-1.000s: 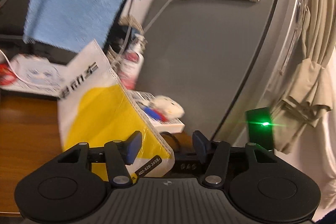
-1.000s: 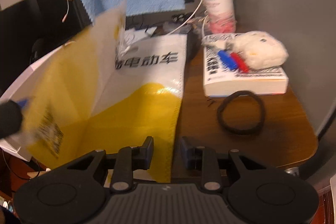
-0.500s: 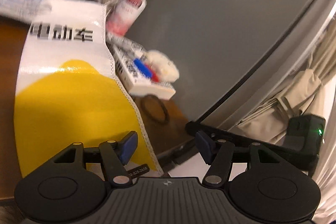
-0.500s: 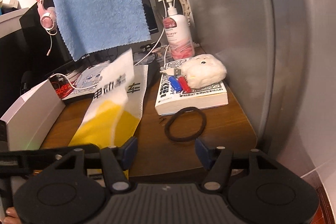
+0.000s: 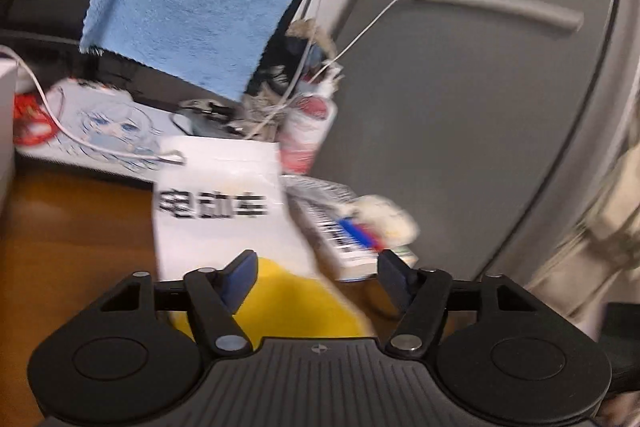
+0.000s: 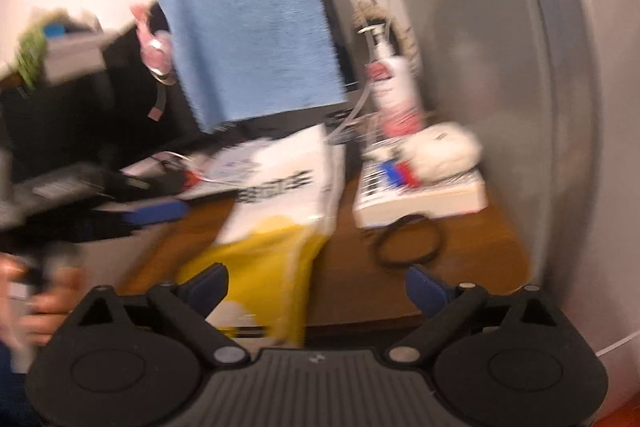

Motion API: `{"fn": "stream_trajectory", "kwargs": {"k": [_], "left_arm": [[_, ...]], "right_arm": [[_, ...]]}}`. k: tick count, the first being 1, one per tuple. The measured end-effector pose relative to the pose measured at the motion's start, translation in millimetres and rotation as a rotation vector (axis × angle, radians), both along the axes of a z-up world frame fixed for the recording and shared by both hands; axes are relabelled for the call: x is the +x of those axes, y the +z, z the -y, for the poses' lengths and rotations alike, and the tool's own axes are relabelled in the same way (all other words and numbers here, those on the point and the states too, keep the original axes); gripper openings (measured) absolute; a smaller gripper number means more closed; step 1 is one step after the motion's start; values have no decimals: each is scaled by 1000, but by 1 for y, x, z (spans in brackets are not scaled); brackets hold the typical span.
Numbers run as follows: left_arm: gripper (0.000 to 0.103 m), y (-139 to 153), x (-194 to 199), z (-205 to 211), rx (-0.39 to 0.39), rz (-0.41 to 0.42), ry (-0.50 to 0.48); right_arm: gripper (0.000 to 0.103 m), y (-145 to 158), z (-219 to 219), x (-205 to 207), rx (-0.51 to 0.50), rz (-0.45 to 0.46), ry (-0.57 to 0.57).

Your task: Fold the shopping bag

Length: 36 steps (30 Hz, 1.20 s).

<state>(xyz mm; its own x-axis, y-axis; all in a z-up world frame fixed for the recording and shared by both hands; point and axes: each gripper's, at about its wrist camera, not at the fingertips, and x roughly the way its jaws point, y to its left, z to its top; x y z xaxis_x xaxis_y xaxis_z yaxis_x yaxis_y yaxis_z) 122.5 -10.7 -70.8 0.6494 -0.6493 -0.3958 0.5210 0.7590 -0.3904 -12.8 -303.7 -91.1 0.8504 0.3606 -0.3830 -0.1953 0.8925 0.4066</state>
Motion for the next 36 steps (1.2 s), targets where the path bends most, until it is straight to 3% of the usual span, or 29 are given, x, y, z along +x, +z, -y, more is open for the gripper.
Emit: {"fn": "stream_trajectory", "kwargs": {"k": [2,4,7,12,15,17,18,20,22,29,36], "left_arm": [[32,-7,14,5,16,-32,-18],[22,-13,27,10,26,-70,-34],[22,-24,40,14,42,-112,-22],[22,-38,44,13,41,-154,-5],[22,-43,44,13,48,-174,2],[22,-45,43,13,57,-178,11],[21,-46,42,11,63,-178,17],[21,-47,42,9,67,-186,19],[21,-48,39,6,62,-189,17],[22,-48,16,4,69,-188,-29],[22,-50,3,11,38,-215,-87]], "right_arm": [[96,-12,11,3,168,-21,31],[96,-26,19,12,306,-110,39],[96,-49,25,21,458,-220,25],[90,-86,17,32,603,-324,24],[68,-103,10,37,681,-354,32],[37,-113,6,43,731,-375,29],[30,-115,5,45,743,-377,35],[16,-112,2,46,735,-373,61],[9,-105,1,43,714,-351,77],[7,-58,18,38,600,-196,-10],[7,-18,34,76,435,-83,-149]]}}
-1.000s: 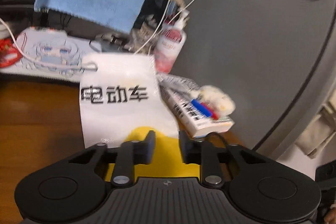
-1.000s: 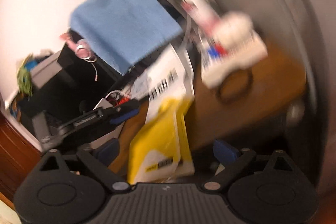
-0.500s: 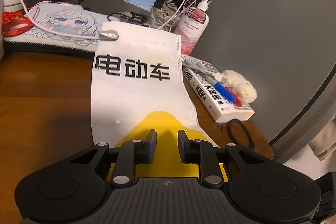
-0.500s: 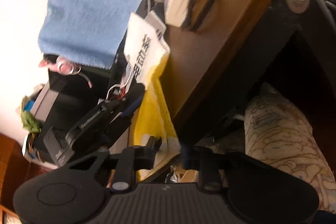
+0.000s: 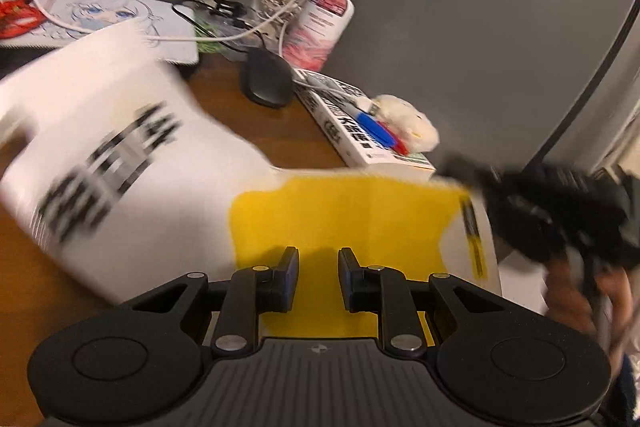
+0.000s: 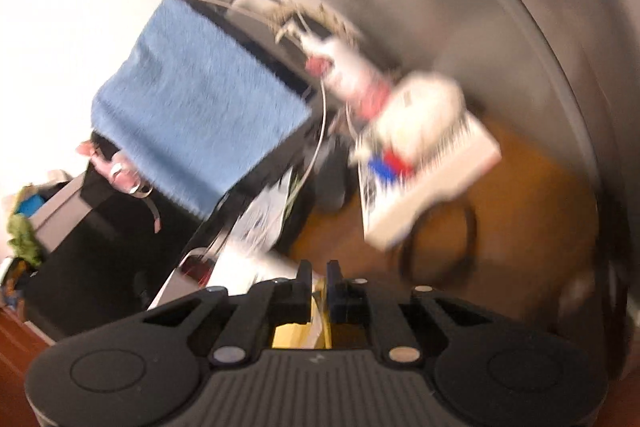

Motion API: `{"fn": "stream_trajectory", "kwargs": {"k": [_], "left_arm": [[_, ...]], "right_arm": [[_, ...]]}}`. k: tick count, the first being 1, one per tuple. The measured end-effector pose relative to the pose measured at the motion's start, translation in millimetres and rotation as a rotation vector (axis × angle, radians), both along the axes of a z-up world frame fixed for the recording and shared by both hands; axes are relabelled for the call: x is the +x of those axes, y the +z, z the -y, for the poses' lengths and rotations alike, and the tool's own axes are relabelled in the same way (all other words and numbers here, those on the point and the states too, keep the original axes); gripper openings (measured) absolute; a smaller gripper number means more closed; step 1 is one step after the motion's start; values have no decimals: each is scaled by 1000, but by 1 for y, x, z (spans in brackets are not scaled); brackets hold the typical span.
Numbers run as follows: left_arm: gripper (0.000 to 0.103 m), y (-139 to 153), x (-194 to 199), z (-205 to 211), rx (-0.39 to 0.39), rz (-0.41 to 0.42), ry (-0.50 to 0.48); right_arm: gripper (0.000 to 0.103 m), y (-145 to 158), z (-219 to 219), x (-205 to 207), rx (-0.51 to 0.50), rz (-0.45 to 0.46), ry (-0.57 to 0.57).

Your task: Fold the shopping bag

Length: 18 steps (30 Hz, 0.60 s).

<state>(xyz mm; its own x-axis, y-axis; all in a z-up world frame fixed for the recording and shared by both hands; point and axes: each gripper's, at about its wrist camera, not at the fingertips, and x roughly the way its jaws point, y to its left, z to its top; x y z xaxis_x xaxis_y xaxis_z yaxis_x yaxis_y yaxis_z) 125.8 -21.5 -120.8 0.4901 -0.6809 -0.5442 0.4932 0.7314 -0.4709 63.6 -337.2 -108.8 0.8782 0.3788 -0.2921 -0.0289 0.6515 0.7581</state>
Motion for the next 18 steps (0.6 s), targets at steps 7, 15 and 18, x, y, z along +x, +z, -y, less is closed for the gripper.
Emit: {"fn": "stream_trajectory", "kwargs": {"k": [7,15,18], "left_arm": [[22,8,1,-2,-31,-4,6],[24,41,-15,-35,178,181,189],[24,35,-8,-43,226,163,235]], "right_arm": [[7,28,-20,55,-177,43,0],[31,43,-14,54,-271,73,9],[41,52,-12,44,-326,103,-2]]}}
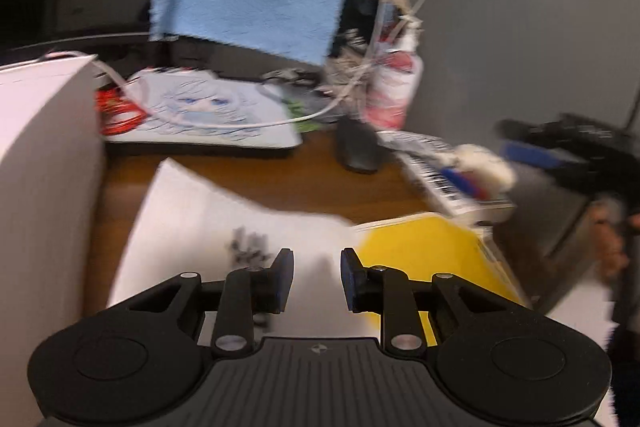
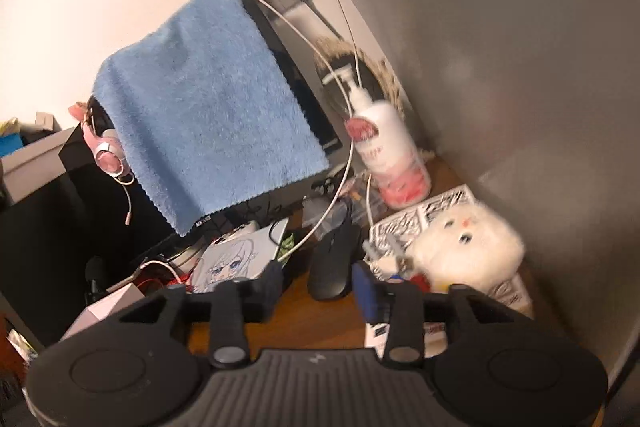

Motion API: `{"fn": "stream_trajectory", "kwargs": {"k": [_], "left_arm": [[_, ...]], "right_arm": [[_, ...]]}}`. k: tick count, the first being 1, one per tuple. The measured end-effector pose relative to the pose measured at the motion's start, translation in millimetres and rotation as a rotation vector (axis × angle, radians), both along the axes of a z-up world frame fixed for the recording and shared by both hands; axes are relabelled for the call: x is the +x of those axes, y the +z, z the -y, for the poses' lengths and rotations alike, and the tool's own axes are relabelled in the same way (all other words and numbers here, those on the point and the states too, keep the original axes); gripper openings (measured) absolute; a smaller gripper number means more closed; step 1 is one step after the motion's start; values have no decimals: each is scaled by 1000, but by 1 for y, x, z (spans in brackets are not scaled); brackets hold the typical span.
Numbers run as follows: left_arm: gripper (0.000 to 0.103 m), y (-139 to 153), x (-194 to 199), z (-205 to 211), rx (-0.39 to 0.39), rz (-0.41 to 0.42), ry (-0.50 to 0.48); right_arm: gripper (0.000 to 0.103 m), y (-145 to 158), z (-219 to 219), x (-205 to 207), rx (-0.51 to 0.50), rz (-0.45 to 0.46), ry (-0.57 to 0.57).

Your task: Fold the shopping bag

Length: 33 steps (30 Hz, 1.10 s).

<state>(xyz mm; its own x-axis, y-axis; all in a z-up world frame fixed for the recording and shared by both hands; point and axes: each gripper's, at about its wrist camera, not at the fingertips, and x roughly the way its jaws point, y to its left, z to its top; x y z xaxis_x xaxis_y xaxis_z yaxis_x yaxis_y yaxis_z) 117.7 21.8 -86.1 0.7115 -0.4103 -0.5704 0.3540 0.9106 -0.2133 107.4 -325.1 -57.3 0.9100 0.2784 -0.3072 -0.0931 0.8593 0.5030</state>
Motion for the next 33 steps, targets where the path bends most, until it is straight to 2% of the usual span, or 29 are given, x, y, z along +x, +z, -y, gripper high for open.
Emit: {"fn": "stream_trajectory", "kwargs": {"k": [4,7,10,12,14,17,21,22,25,26,28,33], "left_arm": [[24,-13,8,-4,43,-30,43],[24,-21,12,-4,55,-43,43],[24,-23,8,-3,71,-19,44],[24,-24,6,-1,74,-13,41],[24,-24,7,-2,54,-23,32],[24,-24,6,-3,25,-36,25],[24,-24,4,-5,7,-43,25],[24,-25,4,-6,2,-46,25],[24,-25,4,-8,-17,-58,21],[24,-25,4,-10,-29,-64,20],[24,-25,4,-12,-51,-75,13],[24,-28,3,-15,-145,-122,-40]], "right_arm": [[42,11,1,-19,-7,8,51],[51,13,2,-42,25,2,113],[54,3,3,-67,74,-39,153],[55,-9,6,-80,109,-86,142],[56,-29,15,-89,185,-157,101],[57,-64,30,-97,360,-252,74],[56,-100,35,-102,518,-287,90],[54,-106,35,-102,549,-283,91],[23,-119,36,-99,647,-274,115],[17,-120,36,-98,664,-270,125],[14,-115,34,-99,662,-241,136],[9,-79,33,-109,576,-110,140]]}}
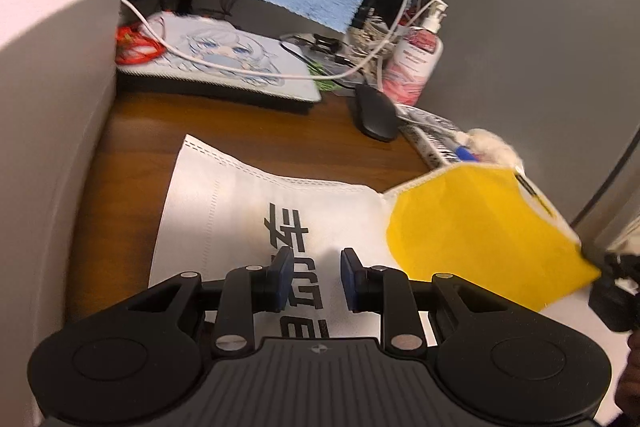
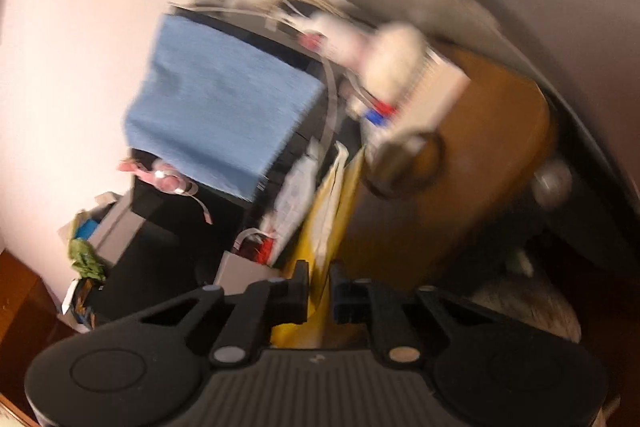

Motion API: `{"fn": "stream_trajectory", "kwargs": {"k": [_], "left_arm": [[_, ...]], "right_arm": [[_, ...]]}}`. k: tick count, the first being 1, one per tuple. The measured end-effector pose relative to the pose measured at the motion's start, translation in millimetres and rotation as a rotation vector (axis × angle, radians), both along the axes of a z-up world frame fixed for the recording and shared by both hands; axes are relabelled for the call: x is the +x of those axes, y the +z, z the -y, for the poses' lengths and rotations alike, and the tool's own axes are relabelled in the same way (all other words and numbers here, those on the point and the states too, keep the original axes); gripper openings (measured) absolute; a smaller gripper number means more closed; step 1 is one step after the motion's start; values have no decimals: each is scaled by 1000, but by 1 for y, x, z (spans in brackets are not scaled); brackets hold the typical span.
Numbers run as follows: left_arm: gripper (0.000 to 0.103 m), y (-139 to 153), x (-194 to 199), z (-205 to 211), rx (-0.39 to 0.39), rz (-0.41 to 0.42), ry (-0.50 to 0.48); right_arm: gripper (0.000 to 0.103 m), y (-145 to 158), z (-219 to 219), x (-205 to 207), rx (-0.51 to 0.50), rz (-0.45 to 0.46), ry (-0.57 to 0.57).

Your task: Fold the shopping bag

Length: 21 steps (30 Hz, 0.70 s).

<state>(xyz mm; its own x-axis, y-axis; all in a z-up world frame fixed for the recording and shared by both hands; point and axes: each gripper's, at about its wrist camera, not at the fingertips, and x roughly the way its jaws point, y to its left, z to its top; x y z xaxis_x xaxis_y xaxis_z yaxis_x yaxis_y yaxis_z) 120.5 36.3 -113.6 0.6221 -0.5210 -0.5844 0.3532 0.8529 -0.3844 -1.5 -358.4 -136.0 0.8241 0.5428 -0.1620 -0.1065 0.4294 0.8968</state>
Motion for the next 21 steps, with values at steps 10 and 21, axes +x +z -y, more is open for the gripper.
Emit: {"fn": "stream_trajectory", "kwargs": {"k": [10,21], "left_arm": [[59,24,-16,-9,-27,54,21],[30,14,-20,-12,81,0,70]], "right_arm": [[7,55,17,2,-154,104,-60],[7,60,23,2,-192,119,-67]]}}
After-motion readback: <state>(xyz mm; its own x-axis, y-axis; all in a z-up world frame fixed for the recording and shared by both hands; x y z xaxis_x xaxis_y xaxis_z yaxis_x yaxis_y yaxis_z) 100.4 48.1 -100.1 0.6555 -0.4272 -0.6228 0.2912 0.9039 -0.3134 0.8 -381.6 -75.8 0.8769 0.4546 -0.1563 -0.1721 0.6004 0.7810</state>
